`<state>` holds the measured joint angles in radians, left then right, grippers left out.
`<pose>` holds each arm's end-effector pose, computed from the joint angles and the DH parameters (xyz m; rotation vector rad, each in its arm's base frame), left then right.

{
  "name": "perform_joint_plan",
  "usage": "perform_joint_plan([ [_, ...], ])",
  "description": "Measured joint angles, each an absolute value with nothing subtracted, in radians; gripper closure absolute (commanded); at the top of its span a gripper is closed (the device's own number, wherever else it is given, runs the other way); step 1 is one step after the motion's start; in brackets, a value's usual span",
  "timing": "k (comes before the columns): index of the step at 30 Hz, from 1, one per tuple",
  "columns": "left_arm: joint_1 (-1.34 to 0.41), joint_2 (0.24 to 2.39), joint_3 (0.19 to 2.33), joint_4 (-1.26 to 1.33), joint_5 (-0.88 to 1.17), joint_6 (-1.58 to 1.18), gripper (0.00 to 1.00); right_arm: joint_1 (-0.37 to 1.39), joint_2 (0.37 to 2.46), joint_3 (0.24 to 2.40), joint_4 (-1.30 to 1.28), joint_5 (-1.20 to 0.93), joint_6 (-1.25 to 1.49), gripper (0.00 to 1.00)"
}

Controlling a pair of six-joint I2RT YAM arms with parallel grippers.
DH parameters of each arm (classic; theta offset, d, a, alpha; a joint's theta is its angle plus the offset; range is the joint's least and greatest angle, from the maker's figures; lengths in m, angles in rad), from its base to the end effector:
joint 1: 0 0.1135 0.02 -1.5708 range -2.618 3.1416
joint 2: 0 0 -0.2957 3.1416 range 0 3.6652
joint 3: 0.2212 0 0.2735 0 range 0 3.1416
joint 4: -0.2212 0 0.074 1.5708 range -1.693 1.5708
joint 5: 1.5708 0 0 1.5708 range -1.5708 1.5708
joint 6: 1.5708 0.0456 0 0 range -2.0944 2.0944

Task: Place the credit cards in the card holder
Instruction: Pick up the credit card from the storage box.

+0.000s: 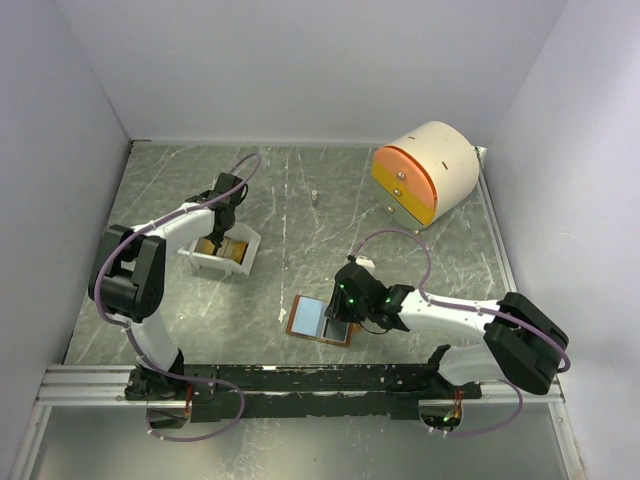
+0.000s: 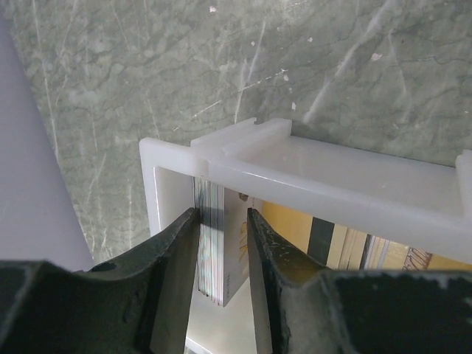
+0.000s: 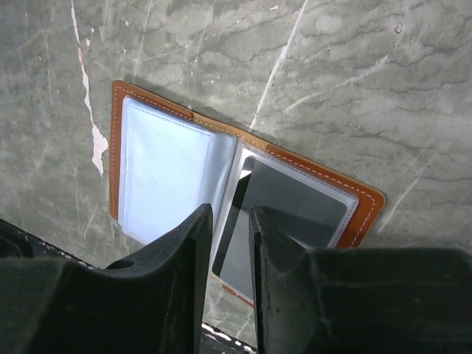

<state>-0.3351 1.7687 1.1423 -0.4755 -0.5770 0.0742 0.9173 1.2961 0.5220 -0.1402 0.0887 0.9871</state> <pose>0.3672 -0.1015 0.1955 0.3386 2.5135 0.6658 0.1524 0.1924 0.1599 0.1307 2.6112 0.6580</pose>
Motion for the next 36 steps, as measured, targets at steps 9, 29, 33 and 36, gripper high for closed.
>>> perform_joint_plan([
  [9,-0.341,1.786,1.144,-0.468,-0.649,0.08,0.68,0.917,1.265,0.522,-0.144,0.09,0.987,0.73],
  [29,-0.357,1.788,1.172,-0.494,-0.672,0.077,0.92,0.917,1.252,0.521,-0.149,0.094,0.987,0.73],
  [33,-0.36,1.782,1.202,-0.528,-0.648,0.062,0.93,0.917,1.252,0.521,-0.149,0.094,0.987,0.73],
  [36,-0.361,1.754,1.211,-0.557,-0.612,0.047,0.93,0.917,1.251,0.521,-0.149,0.093,0.984,0.72],
])
